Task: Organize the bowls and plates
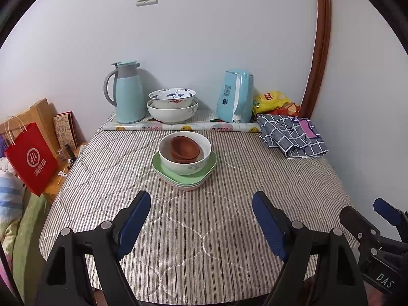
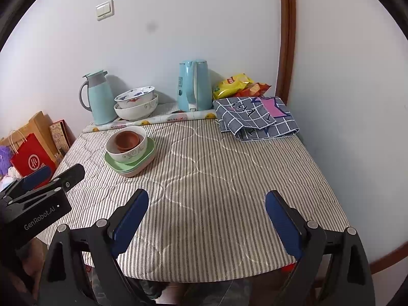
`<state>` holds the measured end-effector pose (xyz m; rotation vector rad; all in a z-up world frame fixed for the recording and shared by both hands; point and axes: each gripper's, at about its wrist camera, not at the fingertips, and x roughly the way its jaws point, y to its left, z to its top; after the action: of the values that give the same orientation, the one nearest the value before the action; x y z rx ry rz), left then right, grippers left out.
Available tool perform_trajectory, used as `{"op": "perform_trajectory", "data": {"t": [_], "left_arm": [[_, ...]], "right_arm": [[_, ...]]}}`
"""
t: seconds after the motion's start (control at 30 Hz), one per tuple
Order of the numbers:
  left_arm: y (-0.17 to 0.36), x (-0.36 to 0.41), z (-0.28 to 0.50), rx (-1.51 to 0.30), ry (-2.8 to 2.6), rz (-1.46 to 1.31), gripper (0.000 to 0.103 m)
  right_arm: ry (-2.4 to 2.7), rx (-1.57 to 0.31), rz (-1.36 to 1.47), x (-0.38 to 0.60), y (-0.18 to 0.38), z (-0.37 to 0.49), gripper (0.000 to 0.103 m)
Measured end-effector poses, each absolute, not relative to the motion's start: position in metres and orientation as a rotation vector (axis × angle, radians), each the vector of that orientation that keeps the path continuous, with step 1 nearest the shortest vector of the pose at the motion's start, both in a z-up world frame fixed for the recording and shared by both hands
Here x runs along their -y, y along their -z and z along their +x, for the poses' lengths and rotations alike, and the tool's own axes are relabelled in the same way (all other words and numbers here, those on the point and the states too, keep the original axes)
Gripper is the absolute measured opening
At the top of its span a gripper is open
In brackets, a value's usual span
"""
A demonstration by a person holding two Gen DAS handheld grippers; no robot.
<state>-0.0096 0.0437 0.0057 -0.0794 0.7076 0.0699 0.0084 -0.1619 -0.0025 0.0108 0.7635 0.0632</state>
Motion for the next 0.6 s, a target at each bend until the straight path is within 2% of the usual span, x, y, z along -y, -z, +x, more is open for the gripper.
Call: {"op": "perform_trajectory", "data": {"t": [0.6], "left_arm": [[-0.0084,-0.0424,-0.0117,-0.702,-0.07,-0.086,0.081]], "right_arm": [[-0.062,-0.761,0.022,0.1627,0.0021,0.0071,0.093]]}}
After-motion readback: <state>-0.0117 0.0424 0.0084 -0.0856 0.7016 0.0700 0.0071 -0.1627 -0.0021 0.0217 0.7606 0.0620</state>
